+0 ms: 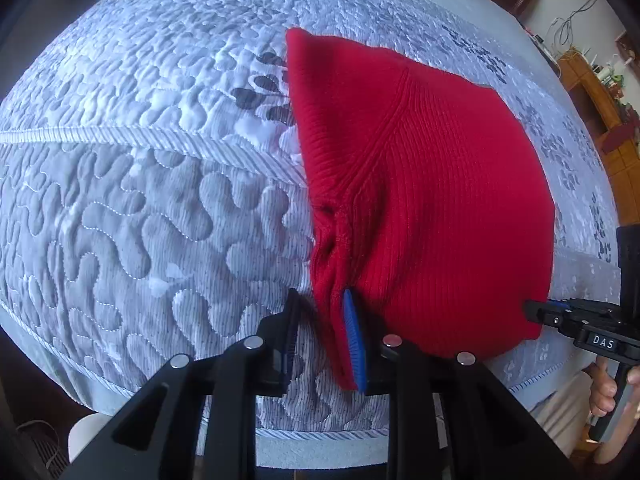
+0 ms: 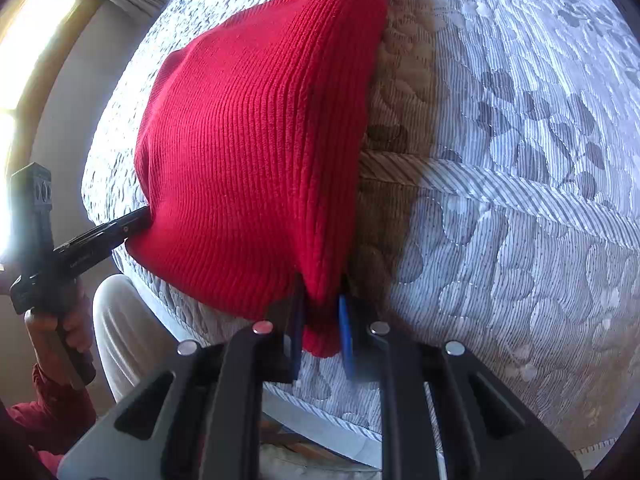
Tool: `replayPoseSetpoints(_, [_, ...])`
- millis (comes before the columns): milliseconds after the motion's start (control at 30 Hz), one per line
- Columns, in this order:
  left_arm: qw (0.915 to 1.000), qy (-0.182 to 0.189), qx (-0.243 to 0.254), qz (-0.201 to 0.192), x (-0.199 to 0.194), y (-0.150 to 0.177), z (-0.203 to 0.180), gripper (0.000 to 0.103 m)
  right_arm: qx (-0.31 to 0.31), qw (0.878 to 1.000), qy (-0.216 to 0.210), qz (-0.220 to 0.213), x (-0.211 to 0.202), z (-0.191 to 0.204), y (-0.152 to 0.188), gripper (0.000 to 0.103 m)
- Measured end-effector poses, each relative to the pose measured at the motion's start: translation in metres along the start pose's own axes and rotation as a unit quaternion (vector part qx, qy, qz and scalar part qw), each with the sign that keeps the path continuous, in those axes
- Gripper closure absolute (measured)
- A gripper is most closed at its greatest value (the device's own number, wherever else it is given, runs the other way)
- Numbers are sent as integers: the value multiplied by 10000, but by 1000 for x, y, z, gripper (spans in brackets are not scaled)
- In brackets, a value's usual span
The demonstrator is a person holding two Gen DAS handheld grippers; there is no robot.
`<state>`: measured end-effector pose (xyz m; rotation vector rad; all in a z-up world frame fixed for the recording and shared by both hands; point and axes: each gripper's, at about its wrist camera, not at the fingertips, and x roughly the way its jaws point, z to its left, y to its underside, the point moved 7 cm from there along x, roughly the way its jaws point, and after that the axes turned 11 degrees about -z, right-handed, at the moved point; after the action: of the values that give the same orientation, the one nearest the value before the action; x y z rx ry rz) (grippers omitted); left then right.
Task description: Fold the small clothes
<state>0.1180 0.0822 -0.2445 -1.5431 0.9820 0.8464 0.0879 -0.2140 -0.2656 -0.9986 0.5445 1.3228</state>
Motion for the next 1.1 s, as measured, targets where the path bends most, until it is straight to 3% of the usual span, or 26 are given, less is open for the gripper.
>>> replayPoseSetpoints(67, [10000,-5,23,-33,-3,-2,-2,77,-20,10000,17,-12,-1,3,-1,89])
replayPoseSetpoints(200, [9988,-277,316,-261,-20,-7,-6,50,-249,9996,115,-97,-13,9,-5,80])
replayPoseSetpoints(333, [9976,-168,500,-454,-34,-16,-17,41,-404,9985,203,-309,-29,18,-21,75])
replayPoseSetpoints(433, [9966,-111,626,-530,-38,-22,-23,39,-461,9976,212,-467,-36,21,-36,58])
replayPoseSetpoints(533, [9963,-79,653,-561,-37,-28,-28,37,-546,9964,228,-606,-43,23,-52,56])
replayPoseSetpoints(633, [9963,-73,654,-554,-31,-33,-27,36,-564,9959,244,-671,-44,23,-68,46])
replayPoseSetpoints(1100, [9976,57,545,-421,-2,-52,-12,32,-573,9964,331,-539,-10,20,-97,39])
